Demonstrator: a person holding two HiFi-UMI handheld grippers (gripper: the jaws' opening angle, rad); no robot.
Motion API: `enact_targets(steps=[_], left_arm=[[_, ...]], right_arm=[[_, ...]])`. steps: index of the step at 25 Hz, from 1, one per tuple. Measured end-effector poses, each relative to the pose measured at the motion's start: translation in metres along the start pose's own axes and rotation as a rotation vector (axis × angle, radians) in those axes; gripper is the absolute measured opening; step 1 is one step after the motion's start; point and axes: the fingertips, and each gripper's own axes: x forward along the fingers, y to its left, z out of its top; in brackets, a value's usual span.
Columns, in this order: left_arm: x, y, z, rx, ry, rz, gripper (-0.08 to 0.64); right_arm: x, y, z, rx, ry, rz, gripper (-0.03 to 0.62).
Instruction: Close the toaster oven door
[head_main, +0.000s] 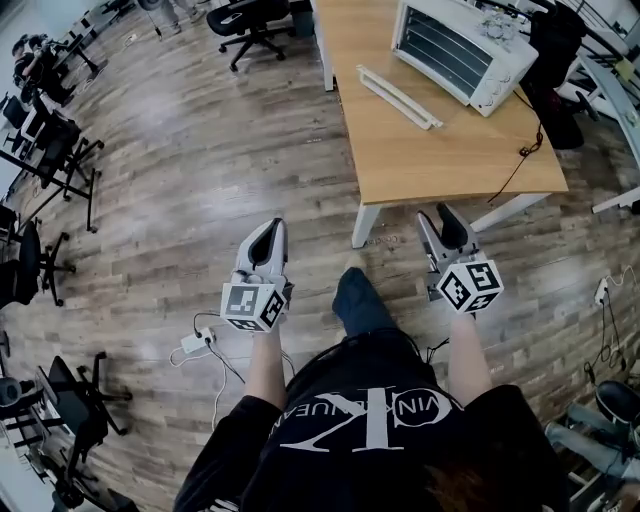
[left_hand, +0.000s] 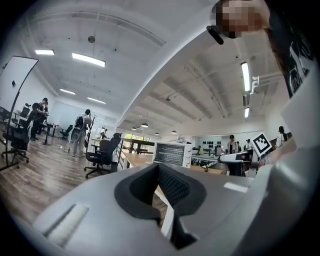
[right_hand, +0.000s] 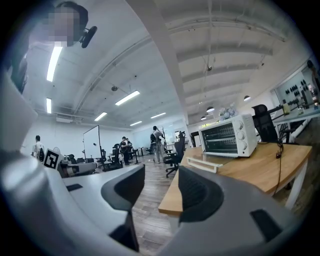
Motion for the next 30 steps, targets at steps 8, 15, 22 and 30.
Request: enact_targets(steps=[8,15,22,30], left_arm=[[0.066,0.018,0.008,0.036,-0.002,-0.05,0.011],[0.136,0.039,0.02,0.039,0.012,-0.091,0.011],[0.198,0.052,0.017,0.035,0.047,-0.156,0.011],[0.272,0.061,0.012,0.048,0.073,-0.223,0.011]], right_arm=[[0.057,-0.029,-0.003,-0.002,0.014,-0.007,0.176],[0.105,-0.064,0.008,0.012,0.038,-0.04,0.176],[0.144,-0.092,0.008,0.03,0.064,-0.079,0.176],[0.179,-0.132,-0.001,0.055,0.098,-0.12,0.176]])
